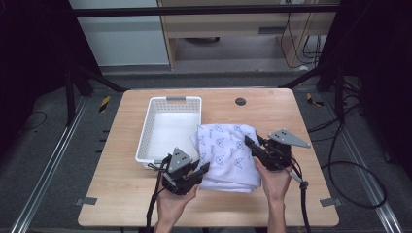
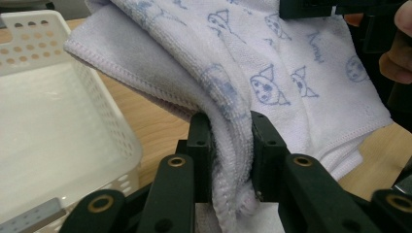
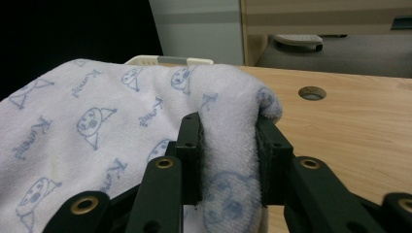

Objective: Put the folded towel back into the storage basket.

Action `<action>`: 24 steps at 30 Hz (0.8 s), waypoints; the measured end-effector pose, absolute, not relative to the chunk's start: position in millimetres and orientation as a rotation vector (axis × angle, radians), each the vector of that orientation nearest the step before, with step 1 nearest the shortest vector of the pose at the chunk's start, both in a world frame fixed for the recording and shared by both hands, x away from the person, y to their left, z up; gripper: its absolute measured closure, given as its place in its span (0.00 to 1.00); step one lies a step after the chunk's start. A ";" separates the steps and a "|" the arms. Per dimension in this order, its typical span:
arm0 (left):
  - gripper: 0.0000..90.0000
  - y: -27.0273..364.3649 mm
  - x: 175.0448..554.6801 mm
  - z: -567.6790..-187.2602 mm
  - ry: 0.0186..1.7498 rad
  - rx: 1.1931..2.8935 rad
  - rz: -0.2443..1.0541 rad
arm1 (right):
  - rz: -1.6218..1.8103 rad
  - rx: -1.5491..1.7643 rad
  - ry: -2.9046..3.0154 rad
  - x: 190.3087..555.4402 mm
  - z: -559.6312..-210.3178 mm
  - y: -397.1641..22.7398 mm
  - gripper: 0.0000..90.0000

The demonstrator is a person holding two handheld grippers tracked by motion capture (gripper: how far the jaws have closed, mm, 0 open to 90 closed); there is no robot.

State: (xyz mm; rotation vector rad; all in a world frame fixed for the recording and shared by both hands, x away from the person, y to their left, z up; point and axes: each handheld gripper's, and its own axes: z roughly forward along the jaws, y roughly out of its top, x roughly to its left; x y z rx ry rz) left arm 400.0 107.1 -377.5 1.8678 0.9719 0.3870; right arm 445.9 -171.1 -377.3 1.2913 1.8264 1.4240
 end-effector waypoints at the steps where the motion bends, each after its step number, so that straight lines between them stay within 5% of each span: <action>1: 0.81 110.9 400.8 -375.7 0.975 1.866 0.390 | 1.424 1.281 1.833 447.7 -374.8 -166.8 0.76; 24: 0.81 146.9 413.5 -346.8 0.989 1.848 0.463 | 1.439 1.209 1.844 468.6 -345.1 -126.9 0.76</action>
